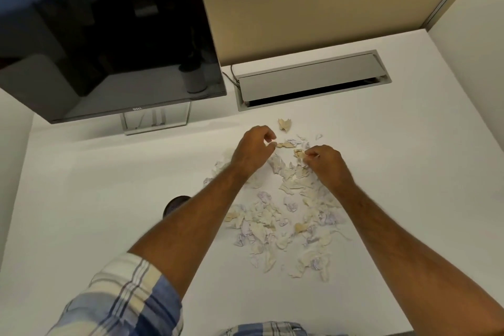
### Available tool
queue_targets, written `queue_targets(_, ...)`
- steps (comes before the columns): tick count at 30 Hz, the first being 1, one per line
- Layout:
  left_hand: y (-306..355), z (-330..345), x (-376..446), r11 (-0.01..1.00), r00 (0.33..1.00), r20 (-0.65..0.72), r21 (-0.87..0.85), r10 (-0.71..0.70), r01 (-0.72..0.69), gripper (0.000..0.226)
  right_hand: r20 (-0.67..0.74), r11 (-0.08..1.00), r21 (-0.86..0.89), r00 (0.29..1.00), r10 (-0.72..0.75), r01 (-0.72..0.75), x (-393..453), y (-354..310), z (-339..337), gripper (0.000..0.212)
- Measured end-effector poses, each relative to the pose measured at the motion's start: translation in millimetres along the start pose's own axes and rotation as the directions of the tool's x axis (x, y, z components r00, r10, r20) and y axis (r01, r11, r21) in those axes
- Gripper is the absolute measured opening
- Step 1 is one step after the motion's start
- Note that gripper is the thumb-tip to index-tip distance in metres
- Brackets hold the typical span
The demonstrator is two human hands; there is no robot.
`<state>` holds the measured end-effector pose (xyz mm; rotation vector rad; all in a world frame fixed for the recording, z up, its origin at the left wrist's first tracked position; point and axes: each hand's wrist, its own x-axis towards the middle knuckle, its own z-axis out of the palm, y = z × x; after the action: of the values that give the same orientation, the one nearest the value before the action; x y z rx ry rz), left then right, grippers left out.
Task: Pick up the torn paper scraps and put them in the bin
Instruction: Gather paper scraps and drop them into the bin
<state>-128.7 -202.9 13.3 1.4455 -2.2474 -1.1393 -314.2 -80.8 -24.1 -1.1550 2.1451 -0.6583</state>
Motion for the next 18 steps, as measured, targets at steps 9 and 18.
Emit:
queue_targets(9,1,30,49,0.985,0.990,0.124,0.152,0.067,-0.086,0.034,0.047,0.975,-0.178,0.991,-0.124,0.131,6,10,12,0.033)
queue_targets(18,-3,49,52,0.940,0.983,0.178,0.324,0.051,-0.108,0.042,0.039,0.981,-0.123,0.988,-0.149,0.152,5,9,10,0.020)
